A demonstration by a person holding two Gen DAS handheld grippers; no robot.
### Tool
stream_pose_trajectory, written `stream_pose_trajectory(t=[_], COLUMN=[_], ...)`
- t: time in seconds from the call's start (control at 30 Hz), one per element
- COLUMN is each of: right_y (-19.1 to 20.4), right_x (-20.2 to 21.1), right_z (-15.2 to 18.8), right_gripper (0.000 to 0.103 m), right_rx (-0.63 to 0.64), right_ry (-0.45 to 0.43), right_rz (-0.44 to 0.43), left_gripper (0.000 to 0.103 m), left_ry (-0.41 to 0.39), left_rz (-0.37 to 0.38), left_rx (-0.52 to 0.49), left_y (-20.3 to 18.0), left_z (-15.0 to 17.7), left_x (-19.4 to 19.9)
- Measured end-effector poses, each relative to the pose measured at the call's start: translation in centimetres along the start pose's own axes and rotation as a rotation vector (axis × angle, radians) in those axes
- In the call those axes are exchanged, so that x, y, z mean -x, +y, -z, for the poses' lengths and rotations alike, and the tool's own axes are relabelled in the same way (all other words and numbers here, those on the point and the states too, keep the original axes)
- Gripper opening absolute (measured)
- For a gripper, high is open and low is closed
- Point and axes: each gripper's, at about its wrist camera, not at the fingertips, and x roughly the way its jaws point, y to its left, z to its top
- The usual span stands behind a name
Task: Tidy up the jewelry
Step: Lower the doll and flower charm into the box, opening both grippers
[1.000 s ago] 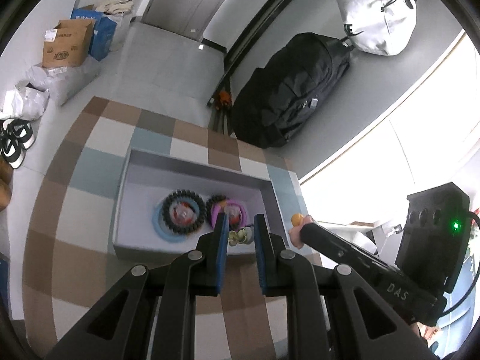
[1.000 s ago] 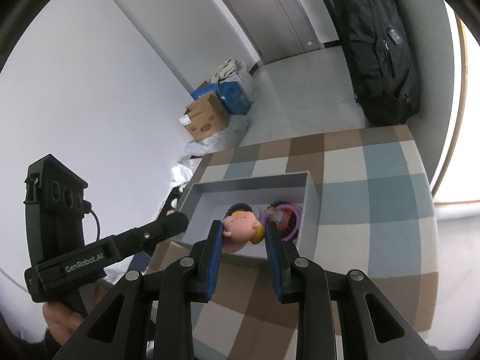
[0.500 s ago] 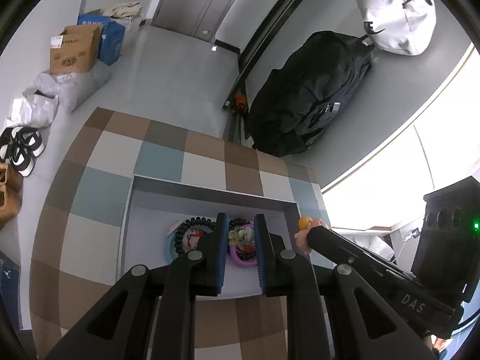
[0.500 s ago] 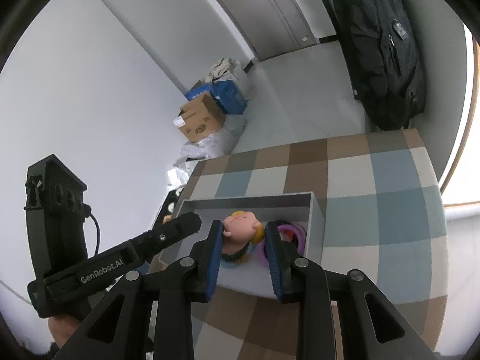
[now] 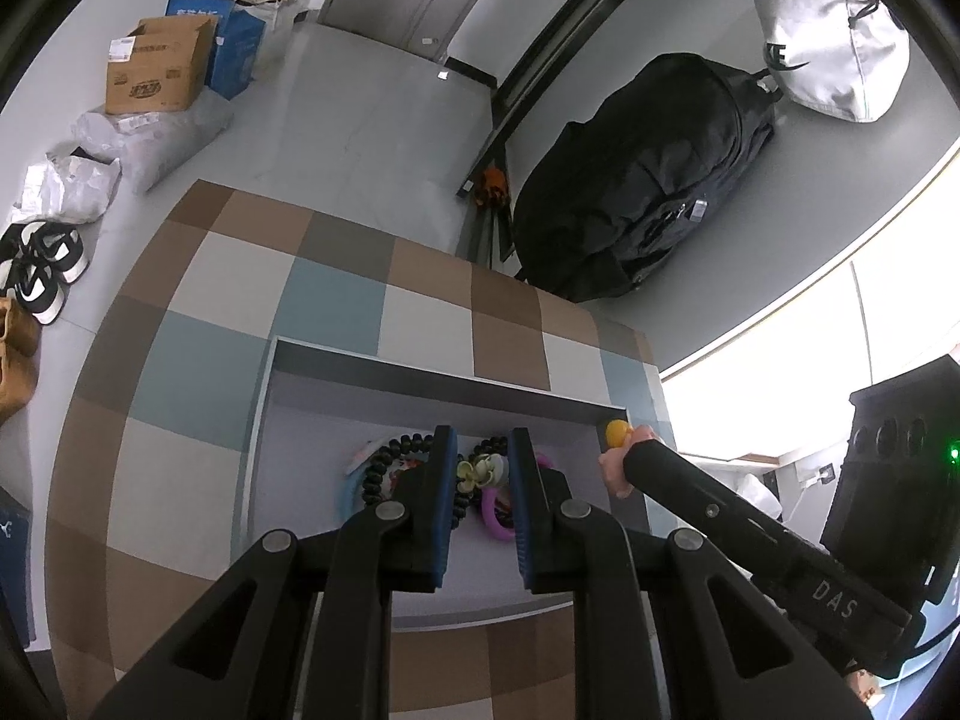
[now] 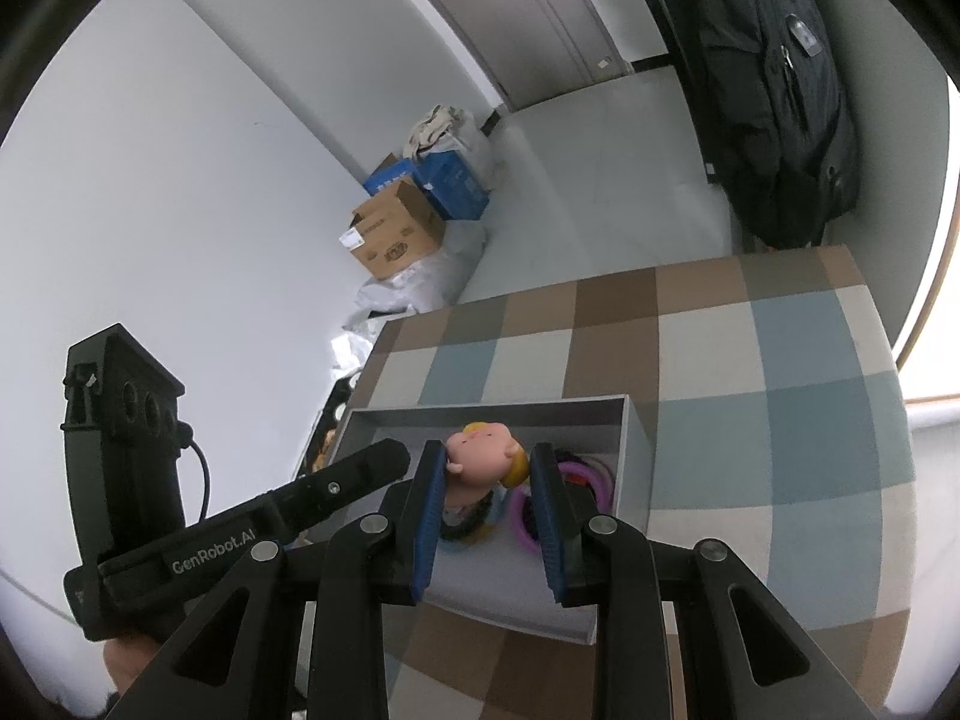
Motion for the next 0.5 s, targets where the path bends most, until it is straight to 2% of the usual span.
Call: stream_pose_trajectory(t=[0.17,0.27,0.37,0.4,0.47,0.5], right_y=[-0.12,-0.34,-0.32,-0.31,-0.20,-0.20], right_x=[-0.36,-0.50,-0.28,-0.17,0.09,0.23], right_z=[0.09,0.04,-0.03,-0.06,-0.10,-0.07], right_gripper=[0.027,0.027,0.029,0.029,0.030,0.031], right_rx=[-0.008,-0.023,-0.022,-0.021,-0.018,-0.019], right_ry=[0.013,0.014,0.001,-0.005,-0.016,-0.020], right_rz=[0.000,-0.003,-0.010,-0.014,-0.020,-0.028], left_gripper=[0.012,0.013,0.014,0.019,0.041,0.060], left_ry=[0.012,-0.007,-0.001,0.005,0.000,-0.013], left_rz=[-0.002,-0.029,0.015,0.030,0.023,0.020], left_rx=[0.009,0.024,0.064,0.075,0.091,0.102], left_y=[0.04,0.25,0.71,0.77,0.85,0.93], left_z=[0.09,0.12,0.01,-0.08,-0.13,-0.08], left_x=[-0.28,-0.32,-0.24,-0.25,-0.17,-0.01])
